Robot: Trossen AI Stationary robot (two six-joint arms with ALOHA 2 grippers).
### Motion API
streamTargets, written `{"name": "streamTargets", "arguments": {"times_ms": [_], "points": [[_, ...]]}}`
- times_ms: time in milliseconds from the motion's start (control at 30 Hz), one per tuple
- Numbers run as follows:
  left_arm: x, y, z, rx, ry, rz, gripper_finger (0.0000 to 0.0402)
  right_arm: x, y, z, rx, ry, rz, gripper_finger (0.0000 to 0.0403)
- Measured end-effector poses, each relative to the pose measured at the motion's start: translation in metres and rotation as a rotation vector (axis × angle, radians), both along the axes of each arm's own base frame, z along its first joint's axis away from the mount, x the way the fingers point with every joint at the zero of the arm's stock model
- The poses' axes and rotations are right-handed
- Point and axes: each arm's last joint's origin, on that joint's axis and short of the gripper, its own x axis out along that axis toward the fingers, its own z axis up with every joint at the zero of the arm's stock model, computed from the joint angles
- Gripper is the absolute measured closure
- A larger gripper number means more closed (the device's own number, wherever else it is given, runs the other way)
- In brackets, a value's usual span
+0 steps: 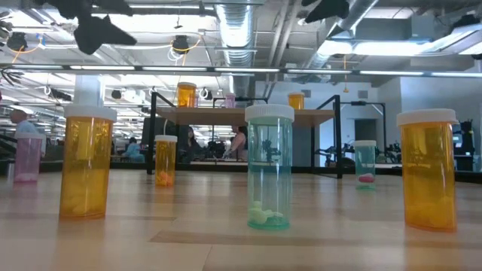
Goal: Pick and place medicine bottles onto shelf by color
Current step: Put the small pink pill bottle on the shelf
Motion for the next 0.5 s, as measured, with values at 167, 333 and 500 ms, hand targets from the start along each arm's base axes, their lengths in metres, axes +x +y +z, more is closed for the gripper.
{"name": "streamTargets", "arguments": {"times_ms": [167, 333, 500], "points": [[-0.008, 0.005, 0.000, -0.030, 0.103, 0.055, 0.0129, 0.011, 0.025, -0.036, -0.038, -0.070, 0.065, 0.0101], [-0.016, 0.010, -0.004, -0.059, 0.209, 0.110, 0.0129, 0.025, 0.042, -0.065, -0.066, -0.161, 0.131, 0.0101], [-0.024, 0.014, -0.013, -0.121, 0.321, 0.161, 0.0129, 0.036, 0.053, -0.083, -0.091, -0.188, 0.187, 0.0101]]}}
